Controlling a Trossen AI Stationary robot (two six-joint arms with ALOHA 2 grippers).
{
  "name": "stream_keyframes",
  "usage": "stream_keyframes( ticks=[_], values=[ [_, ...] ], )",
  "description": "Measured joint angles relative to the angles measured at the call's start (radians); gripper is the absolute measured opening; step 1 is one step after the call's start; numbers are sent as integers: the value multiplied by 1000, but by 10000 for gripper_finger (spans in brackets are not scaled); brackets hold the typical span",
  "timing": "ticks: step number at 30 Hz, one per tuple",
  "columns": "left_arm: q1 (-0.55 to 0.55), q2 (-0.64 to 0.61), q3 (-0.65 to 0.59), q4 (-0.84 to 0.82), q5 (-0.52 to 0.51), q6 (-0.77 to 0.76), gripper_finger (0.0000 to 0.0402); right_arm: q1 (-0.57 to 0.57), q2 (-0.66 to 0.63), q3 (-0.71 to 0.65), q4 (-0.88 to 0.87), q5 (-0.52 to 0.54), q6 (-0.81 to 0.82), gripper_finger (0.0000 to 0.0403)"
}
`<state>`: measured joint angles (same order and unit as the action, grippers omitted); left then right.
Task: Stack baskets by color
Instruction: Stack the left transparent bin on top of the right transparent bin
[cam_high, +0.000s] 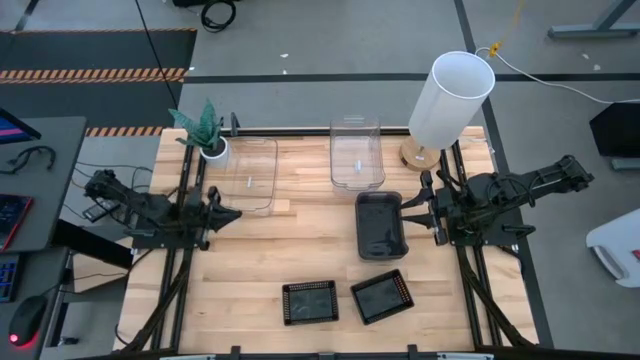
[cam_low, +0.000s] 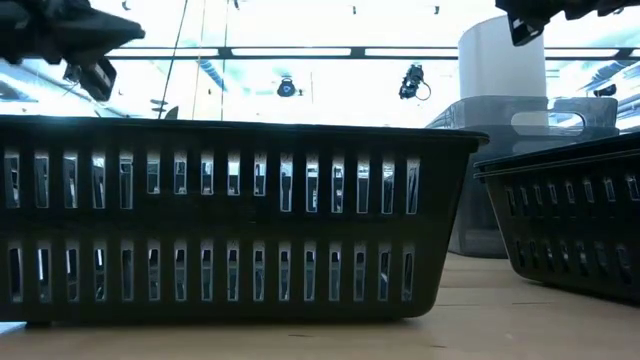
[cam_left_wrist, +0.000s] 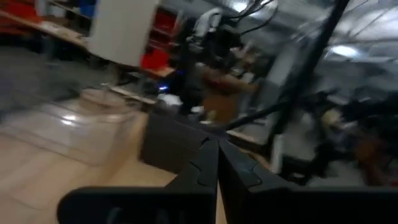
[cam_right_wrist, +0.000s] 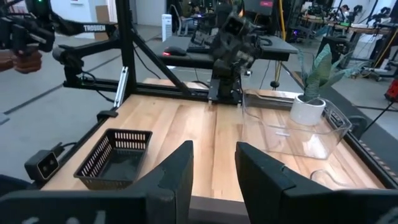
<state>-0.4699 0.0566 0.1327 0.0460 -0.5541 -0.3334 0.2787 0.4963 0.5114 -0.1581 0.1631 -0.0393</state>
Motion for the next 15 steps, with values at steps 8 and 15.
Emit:
stream_keyframes(
  ticks=[8, 15],
  values=[
    [57, 183, 267, -445, -127, -93, 27, 1, 7, 0, -13, 0, 81, 125],
    [121, 384, 373, -626, -81, -184, 96, 8, 17, -79, 55, 2, 74, 125]
  ],
)
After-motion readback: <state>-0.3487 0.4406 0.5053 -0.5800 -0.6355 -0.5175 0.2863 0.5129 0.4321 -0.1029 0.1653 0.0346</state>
